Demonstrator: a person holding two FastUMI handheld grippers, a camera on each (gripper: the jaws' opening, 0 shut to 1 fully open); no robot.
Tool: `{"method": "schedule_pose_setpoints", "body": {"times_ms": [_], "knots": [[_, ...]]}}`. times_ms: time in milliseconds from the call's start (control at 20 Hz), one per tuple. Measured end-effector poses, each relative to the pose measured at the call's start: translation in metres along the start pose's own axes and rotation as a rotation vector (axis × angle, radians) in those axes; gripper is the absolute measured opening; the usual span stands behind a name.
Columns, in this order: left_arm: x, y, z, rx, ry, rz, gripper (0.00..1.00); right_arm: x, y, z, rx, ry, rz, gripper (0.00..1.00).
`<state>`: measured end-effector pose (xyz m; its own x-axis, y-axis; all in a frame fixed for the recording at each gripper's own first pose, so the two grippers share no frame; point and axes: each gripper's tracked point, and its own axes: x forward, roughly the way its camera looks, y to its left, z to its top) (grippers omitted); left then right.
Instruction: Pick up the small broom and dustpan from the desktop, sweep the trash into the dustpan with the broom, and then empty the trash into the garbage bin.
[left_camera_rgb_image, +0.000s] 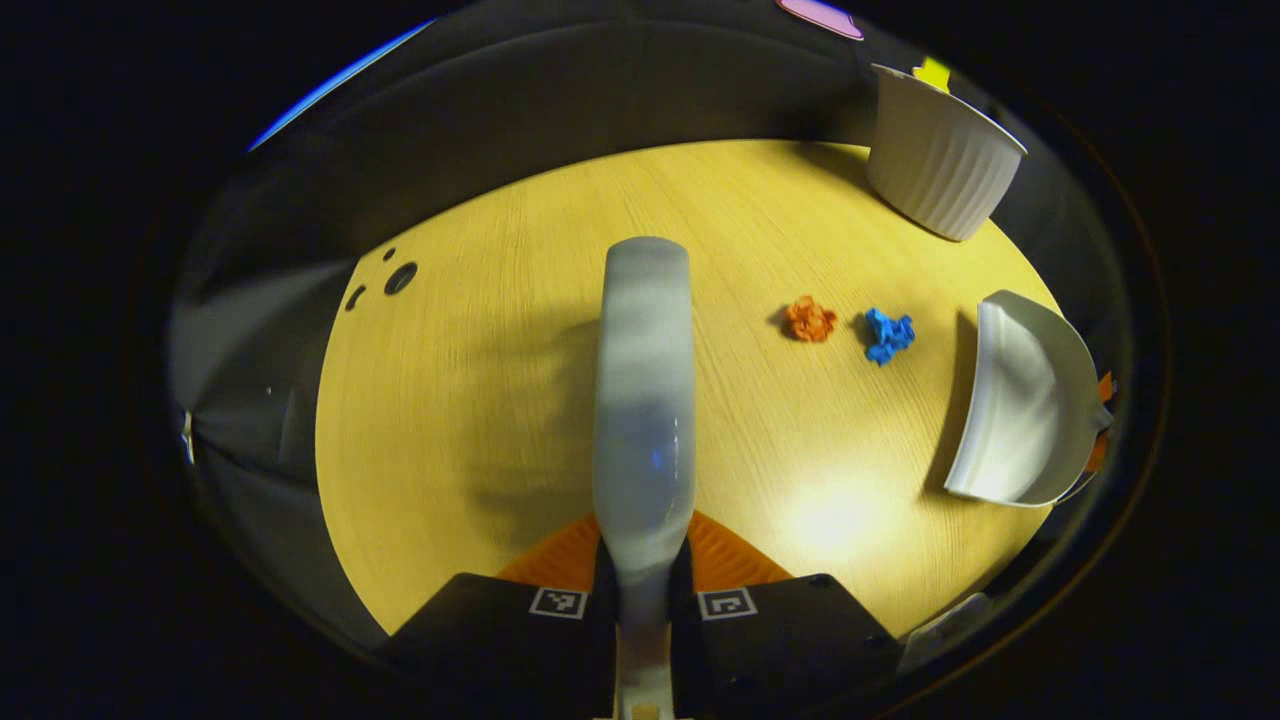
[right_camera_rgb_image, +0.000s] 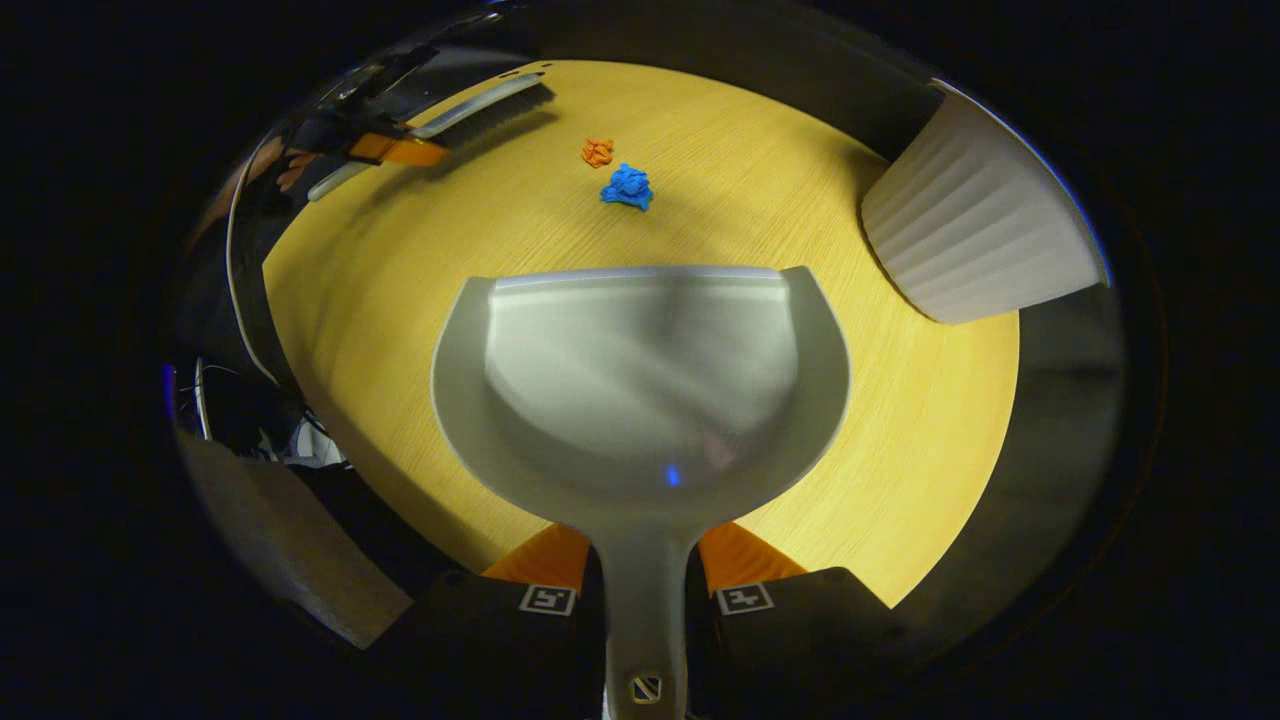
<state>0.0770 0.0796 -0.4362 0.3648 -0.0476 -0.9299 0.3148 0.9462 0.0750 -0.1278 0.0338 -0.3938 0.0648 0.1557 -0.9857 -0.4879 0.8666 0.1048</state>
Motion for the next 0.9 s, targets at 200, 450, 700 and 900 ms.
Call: {"method": "schedule_pose_setpoints", "body": {"times_ms": [200, 450, 700, 900], "knots": [[0.022, -0.02, 0.016, 0.074, 0.053, -0.021, 0.24, 0.007, -0.005, 0.001, -0.021, 0.024, -0.003, 0.36], [0.034, -0.052, 0.027, 0.142, 0.091, -0.063, 0.26, 0.011, -0.002, 0.006, -0.02, 0.017, 0.025, 0.4], [0.03, -0.098, 0.029, 0.208, 0.115, -0.151, 0.24, 0.013, -0.002, 0.008, -0.028, 0.016, 0.039, 0.36], [0.019, -0.146, 0.021, 0.232, 0.153, -0.273, 0.26, 0.013, -0.003, 0.006, -0.044, 0.014, 0.039, 0.36]]}}
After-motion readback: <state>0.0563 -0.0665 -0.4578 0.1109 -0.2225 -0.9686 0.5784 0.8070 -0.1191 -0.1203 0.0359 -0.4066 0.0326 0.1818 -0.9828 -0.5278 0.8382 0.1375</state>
